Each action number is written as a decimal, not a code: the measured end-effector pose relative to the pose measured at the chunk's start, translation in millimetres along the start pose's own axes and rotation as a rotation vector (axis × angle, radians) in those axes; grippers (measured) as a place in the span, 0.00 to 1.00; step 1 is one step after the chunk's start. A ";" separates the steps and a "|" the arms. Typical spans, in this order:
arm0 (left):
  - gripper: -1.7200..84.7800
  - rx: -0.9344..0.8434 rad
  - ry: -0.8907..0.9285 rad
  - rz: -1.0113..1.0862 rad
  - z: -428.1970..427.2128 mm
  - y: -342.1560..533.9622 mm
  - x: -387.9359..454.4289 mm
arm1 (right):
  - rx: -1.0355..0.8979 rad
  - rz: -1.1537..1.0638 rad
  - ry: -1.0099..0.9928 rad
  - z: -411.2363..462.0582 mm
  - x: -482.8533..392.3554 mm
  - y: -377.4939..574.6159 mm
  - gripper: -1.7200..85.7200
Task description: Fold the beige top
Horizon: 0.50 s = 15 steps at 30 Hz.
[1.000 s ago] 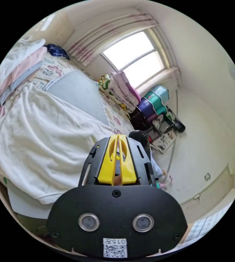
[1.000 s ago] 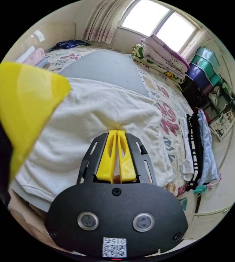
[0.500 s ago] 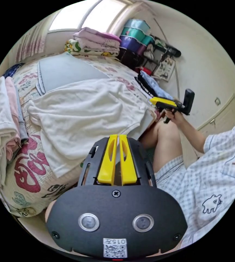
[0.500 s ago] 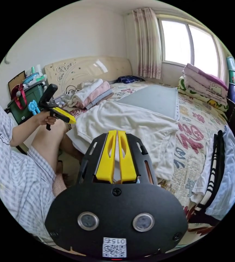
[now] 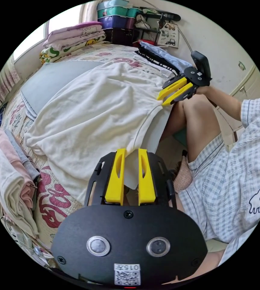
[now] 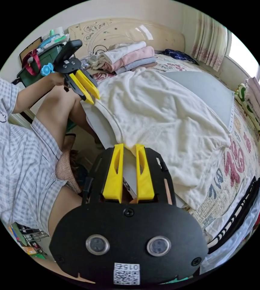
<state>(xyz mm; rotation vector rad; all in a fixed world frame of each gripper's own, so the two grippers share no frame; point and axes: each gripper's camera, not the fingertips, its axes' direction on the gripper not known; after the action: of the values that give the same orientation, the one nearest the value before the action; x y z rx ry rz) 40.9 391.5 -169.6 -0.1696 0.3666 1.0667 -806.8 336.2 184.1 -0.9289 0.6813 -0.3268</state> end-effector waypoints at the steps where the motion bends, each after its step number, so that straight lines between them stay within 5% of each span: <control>1: 0.09 -0.005 0.003 0.006 0.6 -1.5 -2.3 | -0.004 -0.008 -0.003 -1.7 -0.5 -5.6 0.10; 15: 0.03 -0.025 0.310 0.043 -16.0 -6.0 -107.9 | -0.149 -0.020 -0.161 -53.0 68.6 -170.9 0.01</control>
<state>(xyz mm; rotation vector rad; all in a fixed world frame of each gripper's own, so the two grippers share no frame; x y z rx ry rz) -3.6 294.9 -144.3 -0.3527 0.6388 1.0894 -786.2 168.9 275.4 -1.0925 0.5535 -0.2179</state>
